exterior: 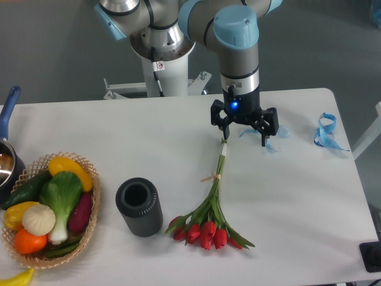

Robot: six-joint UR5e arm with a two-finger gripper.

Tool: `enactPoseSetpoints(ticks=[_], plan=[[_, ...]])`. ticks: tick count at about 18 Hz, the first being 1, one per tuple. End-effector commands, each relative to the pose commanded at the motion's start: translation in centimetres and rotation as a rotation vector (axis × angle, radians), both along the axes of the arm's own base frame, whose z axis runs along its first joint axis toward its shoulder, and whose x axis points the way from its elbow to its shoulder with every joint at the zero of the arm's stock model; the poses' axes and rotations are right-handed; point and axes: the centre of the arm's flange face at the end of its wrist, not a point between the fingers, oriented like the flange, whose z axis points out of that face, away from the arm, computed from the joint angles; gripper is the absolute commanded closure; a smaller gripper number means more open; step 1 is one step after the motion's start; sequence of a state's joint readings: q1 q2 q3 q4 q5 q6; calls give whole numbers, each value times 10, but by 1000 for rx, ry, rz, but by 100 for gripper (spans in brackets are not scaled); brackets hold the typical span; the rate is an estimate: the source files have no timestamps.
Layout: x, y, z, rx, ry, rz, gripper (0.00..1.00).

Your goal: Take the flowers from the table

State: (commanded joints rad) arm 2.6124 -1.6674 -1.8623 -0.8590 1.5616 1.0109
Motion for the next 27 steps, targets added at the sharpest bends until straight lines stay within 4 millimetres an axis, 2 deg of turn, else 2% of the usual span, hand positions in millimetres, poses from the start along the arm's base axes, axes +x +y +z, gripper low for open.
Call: enactPoseSetpoints(ticks=[4,10,14,16,20,27], plan=[[1,2,-3,1,-6,5,0],[0,4,-18,2,-34,15,0],[-6,12,-52,-2,-62,60,0],[3,32,-69,-5,-85,63,0],[17,53,-116,-53,-159,48,0],[11,79,-154,-80,-207,54,0]])
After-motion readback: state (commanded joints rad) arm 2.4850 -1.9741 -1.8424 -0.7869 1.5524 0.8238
